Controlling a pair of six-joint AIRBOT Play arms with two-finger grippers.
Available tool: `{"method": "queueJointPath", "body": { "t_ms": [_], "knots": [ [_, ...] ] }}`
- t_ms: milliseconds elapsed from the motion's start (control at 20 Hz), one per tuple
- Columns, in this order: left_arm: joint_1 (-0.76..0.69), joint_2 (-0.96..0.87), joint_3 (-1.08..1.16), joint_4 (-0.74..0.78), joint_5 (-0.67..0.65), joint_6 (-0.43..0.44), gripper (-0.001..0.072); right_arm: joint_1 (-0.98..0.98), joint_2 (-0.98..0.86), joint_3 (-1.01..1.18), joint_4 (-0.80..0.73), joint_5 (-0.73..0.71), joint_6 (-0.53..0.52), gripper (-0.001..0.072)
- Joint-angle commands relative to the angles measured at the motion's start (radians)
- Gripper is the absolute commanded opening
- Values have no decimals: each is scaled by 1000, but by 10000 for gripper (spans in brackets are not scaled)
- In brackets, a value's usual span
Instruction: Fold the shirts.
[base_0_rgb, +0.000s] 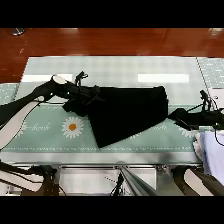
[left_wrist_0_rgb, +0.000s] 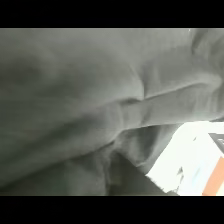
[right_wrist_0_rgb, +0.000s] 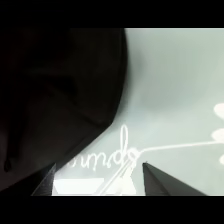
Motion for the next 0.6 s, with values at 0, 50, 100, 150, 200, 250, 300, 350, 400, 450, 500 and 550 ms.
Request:
{"method": "queueJointPath", "body": {
  "t_ms": [0, 50, 100, 150, 200, 250, 300, 350, 400, 450, 500, 550],
  "knots": [
    [1, -57, 119, 10, -80, 1, 21, 2, 0, -48, 7, 32, -2, 618],
    [1, -57, 139, 10, -84, 4, 21, 2, 0, -77, 18, 31, -2, 618],
    [1, -57, 161, 10, -91, 6, 21, 2, 0, -100, 31, 27, -2, 619],
    [1, -56, 180, 10, -98, 6, 22, 2, 0, -121, 55, 17, -10, 618],
    [1, -56, 199, 10, -99, 6, 21, 2, 0, -133, 80, 3, -18, 618],
    [0, -56, 218, 10, -99, 6, 21, 2, 0, -135, 105, -16, -21, 619],
    [0, -56, 234, 9, -98, 6, 21, 2, 0, -135, 138, -41, -29, 618],
    [0, -56, 247, 9, -98, 6, 22, 5, 0, -135, 174, -70, -38, 618],
    [0, -56, 258, 9, -98, 5, 22, 24, -5, -135, 189, -101, -39, 618],
    [0, -56, 266, 9, -98, 5, 21, 66, -22, -134, 198, -132, -35, 618],
    [0, -56, 269, 9, -100, 5, 21, 111, -48, -127, 205, -161, -34, 619],
    [0, -55, 269, 9, -106, 5, 22, 155, -84, -113, 217, -199, -30, 618]
  ]
}}
